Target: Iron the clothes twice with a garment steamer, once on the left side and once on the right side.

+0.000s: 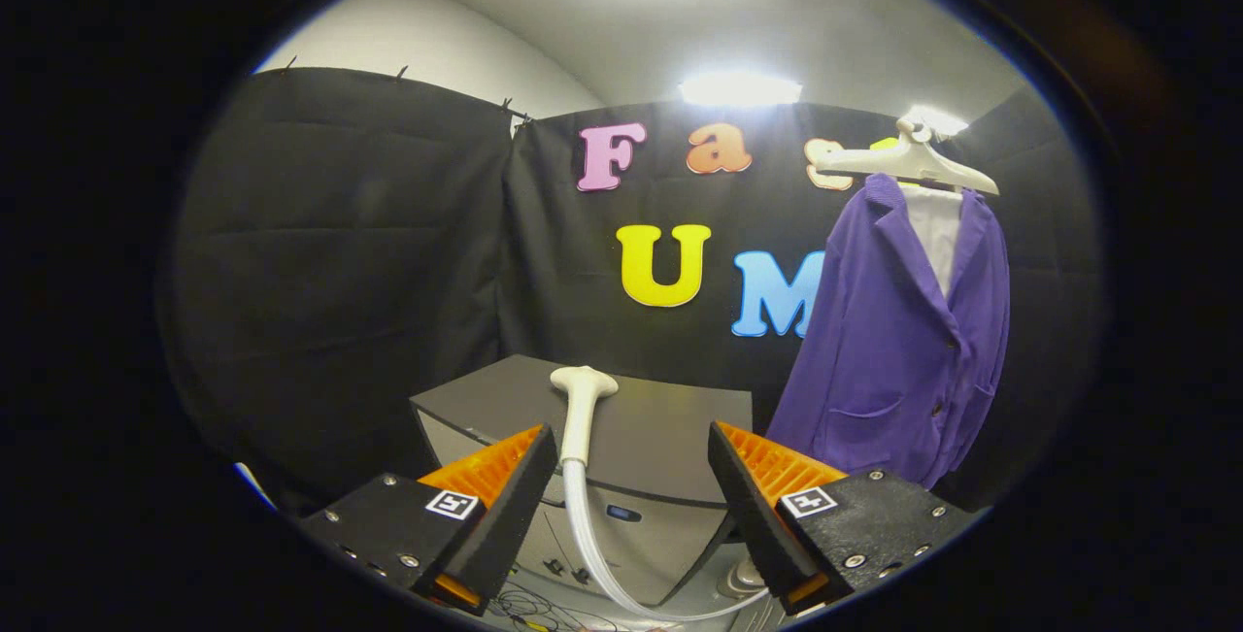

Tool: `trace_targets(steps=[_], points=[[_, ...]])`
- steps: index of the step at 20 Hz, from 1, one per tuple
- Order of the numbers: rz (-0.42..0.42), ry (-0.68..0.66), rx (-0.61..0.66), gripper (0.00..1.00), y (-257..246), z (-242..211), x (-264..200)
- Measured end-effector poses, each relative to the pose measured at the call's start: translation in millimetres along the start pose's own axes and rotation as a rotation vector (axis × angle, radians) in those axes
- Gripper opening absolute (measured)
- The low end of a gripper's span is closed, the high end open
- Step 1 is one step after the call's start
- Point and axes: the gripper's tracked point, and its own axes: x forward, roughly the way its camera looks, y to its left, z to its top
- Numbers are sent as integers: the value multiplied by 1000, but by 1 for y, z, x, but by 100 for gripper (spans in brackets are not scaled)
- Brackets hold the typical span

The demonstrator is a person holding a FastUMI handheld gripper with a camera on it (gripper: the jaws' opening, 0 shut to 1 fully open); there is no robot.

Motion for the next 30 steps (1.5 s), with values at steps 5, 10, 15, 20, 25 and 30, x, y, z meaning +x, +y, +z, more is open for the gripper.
trace_targets(steps=[5,10,15,20,25,30], points=[[43,99,-6,96,46,-3,77],[17,191,-47,97,62,-17,150],[55,294,8,97,75,-47,214],[45,371,45,96,69,-72,254],[49,444,90,96,63,-99,272],[42,504,120,86,61,-118,278]])
